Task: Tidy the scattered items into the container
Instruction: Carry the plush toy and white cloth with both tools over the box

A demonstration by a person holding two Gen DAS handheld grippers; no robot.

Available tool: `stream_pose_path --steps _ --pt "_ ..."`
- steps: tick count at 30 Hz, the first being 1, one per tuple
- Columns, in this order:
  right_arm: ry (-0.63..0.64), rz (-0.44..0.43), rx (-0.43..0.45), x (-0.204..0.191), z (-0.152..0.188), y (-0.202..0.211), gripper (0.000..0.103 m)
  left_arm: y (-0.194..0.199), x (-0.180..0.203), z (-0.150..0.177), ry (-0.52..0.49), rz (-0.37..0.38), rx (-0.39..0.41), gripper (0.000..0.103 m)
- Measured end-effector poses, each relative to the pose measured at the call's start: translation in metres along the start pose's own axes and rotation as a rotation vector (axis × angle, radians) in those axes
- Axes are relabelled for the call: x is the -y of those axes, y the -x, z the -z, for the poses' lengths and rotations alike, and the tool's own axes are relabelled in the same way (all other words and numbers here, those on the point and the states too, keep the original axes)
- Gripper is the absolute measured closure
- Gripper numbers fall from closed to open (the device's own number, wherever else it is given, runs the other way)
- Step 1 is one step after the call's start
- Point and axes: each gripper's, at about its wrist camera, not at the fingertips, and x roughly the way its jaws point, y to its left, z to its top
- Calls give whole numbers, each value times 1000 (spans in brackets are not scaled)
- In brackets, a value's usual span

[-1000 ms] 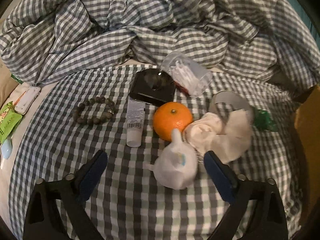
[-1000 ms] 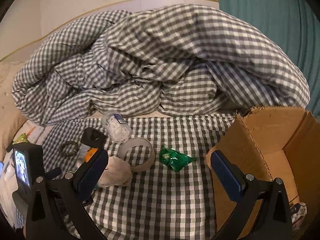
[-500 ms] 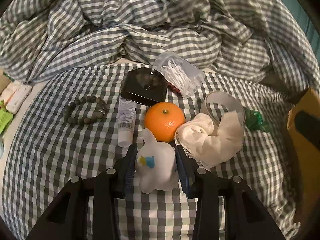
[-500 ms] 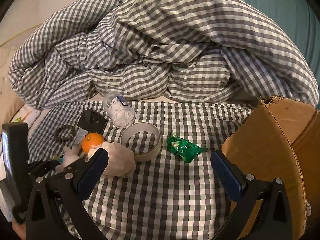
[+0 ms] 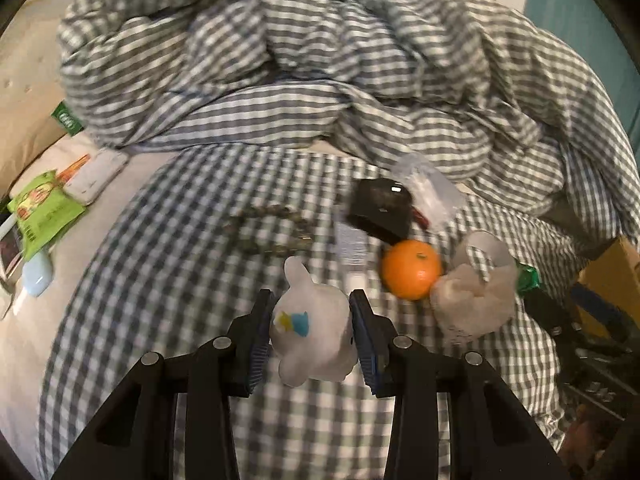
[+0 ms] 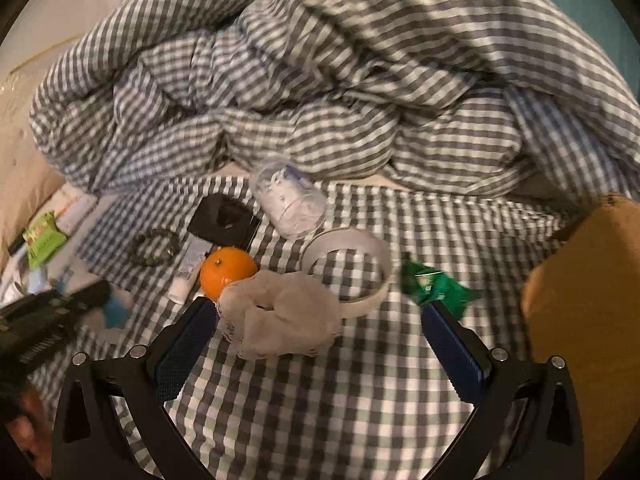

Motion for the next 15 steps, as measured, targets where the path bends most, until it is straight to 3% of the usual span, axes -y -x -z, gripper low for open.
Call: stream_pose_path --steps 8,15 --pt "-5 -4 -76 -18 4 -39 0 6 -33 -5 3 -49 29 64" --pt "20 -44 -104 -30 8 -55 2 0 -42 -4 23 -37 23 64"
